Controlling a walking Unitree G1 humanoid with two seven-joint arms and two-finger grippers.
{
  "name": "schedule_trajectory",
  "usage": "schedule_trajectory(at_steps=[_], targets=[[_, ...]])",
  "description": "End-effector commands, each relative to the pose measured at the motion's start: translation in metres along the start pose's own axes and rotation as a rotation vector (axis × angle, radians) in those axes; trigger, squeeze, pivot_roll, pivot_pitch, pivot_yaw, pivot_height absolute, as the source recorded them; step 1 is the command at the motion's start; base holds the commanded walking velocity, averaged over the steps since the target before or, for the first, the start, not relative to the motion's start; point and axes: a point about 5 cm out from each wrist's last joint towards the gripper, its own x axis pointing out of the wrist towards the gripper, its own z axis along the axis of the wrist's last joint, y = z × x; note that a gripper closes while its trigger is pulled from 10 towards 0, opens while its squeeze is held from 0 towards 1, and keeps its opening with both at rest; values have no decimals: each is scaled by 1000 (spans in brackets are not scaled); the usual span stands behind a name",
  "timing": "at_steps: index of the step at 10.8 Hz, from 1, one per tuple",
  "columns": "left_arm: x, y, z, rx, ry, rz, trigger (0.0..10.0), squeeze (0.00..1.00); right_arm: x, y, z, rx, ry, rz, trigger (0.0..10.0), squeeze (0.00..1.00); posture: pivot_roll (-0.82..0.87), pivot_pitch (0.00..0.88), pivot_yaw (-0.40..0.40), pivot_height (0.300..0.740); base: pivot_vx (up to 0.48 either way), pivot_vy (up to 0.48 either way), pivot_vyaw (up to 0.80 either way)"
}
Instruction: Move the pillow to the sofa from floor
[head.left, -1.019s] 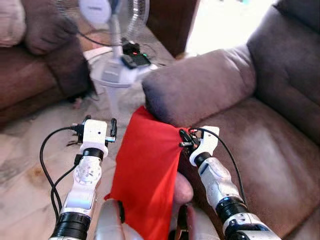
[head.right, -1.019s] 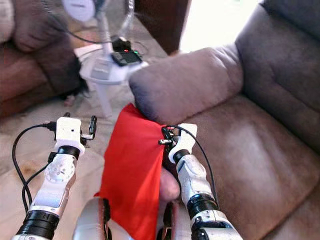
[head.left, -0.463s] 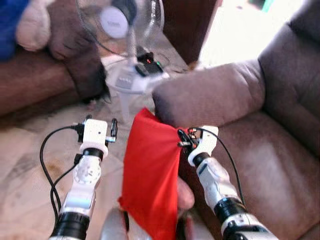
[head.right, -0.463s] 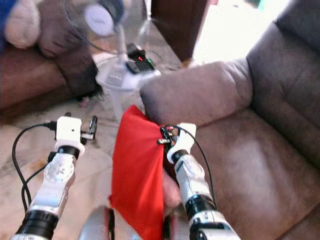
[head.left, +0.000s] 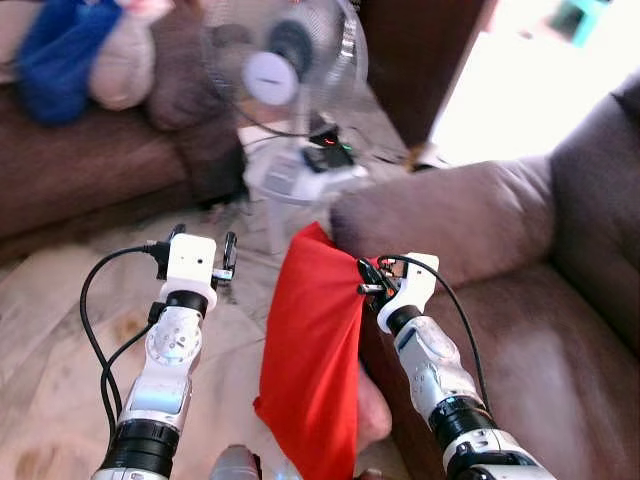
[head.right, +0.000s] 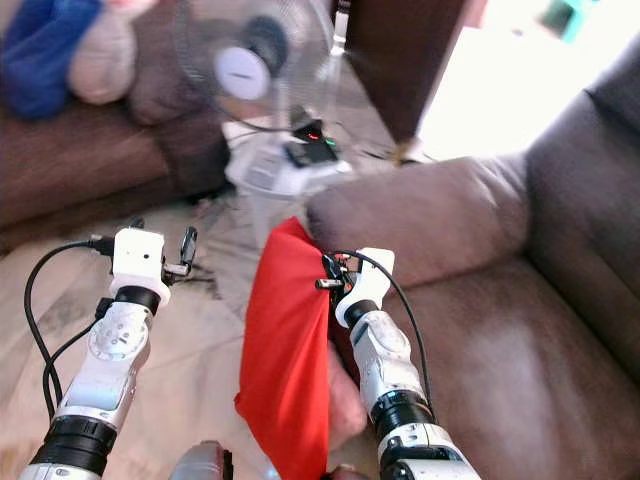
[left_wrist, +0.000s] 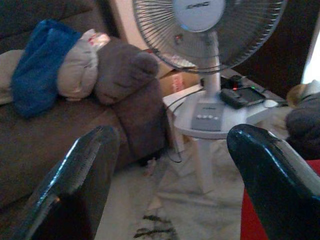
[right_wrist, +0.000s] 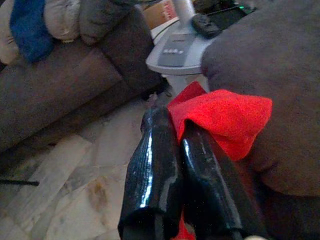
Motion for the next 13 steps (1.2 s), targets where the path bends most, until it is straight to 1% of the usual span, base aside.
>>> schedule_trajectory(at_steps=[1, 4, 6, 9, 10, 11, 12, 13], targets=[[-2, -2, -2, -5, 8, -14, 10000, 0, 6, 4, 35, -31, -149, 24, 10000, 0, 124, 83, -88, 740, 0, 0, 0], [-2, -1, -2, -5, 9, -21, 10000, 0, 8, 7, 40, -33, -166, 30, 10000, 0, 127, 88, -84, 740, 0, 0, 0], [-2, 0, -2, -5, 12, -22, 10000, 0, 8, 6, 50, -41, -203, 33, 10000, 0, 127, 87, -79, 740, 0, 0, 0], [2, 4, 0, -42, 15, -3, 10000, 0, 6, 7, 66, -51, -255, 52, 10000, 0, 128, 80, -61, 740, 0, 0, 0], [4, 8, 0, -80, 25, 17, 10000, 0, 2, 23, 70, -79, -237, 224, 10000, 0, 121, 78, -52, 740, 0, 0, 0], [6, 10, 0, -108, 29, 32, 10000, 0, -2, 32, 68, -113, -216, 324, 10000, 0, 124, 75, -50, 740, 0, 0, 0], [7, 15, 2, -136, 29, 44, 10000, 0, -10, 46, 68, -122, -200, 454, 10000, 0, 127, 67, -48, 740, 0, 0, 0], [8, 19, 5, -138, 20, 45, 10000, 0, -13, 56, 73, -111, -220, 533, 10000, 0, 129, 61, -47, 740, 0, 0, 0]])
